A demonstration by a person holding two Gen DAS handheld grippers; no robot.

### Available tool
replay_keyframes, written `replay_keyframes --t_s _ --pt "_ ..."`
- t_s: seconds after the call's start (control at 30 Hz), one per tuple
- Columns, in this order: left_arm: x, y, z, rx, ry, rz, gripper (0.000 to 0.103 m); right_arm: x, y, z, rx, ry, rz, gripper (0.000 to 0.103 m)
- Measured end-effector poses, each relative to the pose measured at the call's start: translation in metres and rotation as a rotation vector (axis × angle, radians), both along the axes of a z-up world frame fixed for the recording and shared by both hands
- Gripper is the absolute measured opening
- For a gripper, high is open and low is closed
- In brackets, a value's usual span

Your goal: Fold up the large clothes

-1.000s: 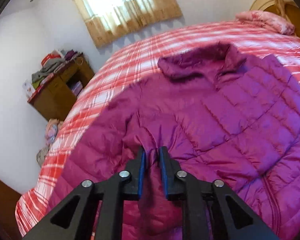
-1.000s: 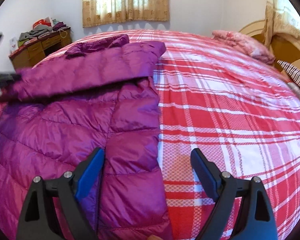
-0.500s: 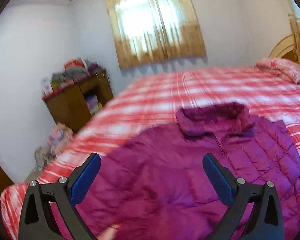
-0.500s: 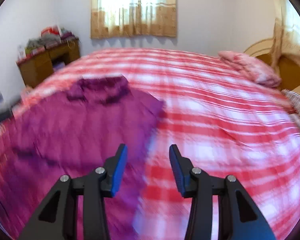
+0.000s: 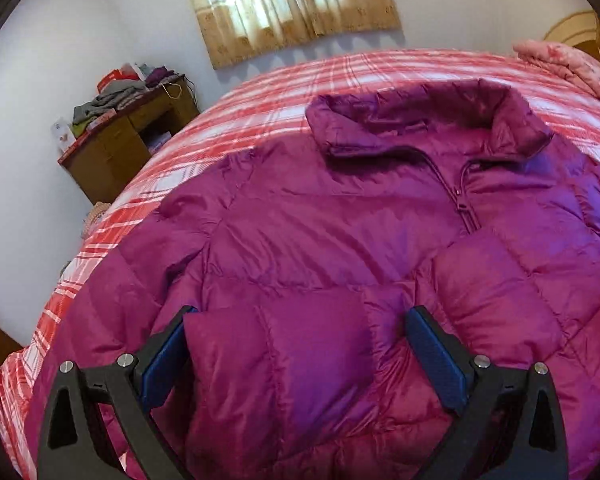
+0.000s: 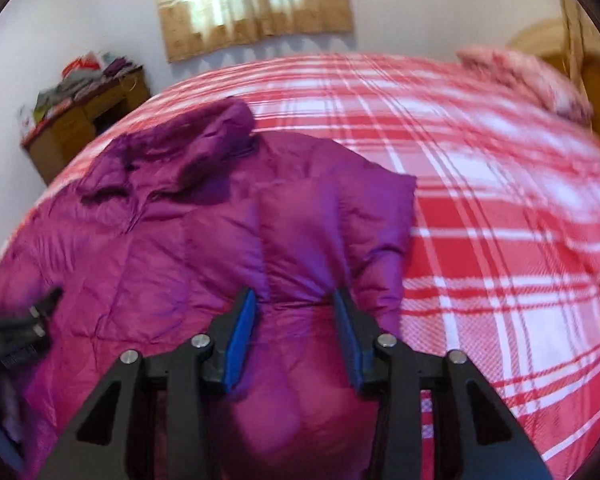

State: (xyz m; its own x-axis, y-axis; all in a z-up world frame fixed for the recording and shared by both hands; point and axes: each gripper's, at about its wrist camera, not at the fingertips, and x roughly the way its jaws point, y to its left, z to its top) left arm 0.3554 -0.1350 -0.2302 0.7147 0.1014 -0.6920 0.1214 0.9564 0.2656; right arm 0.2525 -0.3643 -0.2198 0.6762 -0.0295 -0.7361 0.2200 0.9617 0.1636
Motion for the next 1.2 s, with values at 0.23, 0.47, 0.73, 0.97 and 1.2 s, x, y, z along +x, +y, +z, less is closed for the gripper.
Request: replay_keyframes --t_s 0.23,0.47,0.73,0.97,1.2 --pt "0.006 0.001 -0.005 -0.023 0.034 0.009 0.102 0.005 0.007 0.000 -0.046 0.029 0.003 0.040" --pt "0.009 0.004 -0.006 -0.036 0.036 0.008 0.102 0.007 0.011 -0.003 -0.085 0.042 0.001 0.041" --pt "0.013 0.006 -0.007 -0.054 0.041 0.010 0.102 0.007 0.014 -0.004 -0.118 0.049 0.001 0.041" --pt "0.013 0.007 -0.007 -0.057 0.041 0.011 0.102 0.010 0.019 -0.003 -0.142 0.057 0.000 0.041" --pt "0.012 0.007 -0.007 -0.055 0.040 0.011 0.102 -0.004 0.025 0.015 -0.173 0.027 -0.001 0.046"
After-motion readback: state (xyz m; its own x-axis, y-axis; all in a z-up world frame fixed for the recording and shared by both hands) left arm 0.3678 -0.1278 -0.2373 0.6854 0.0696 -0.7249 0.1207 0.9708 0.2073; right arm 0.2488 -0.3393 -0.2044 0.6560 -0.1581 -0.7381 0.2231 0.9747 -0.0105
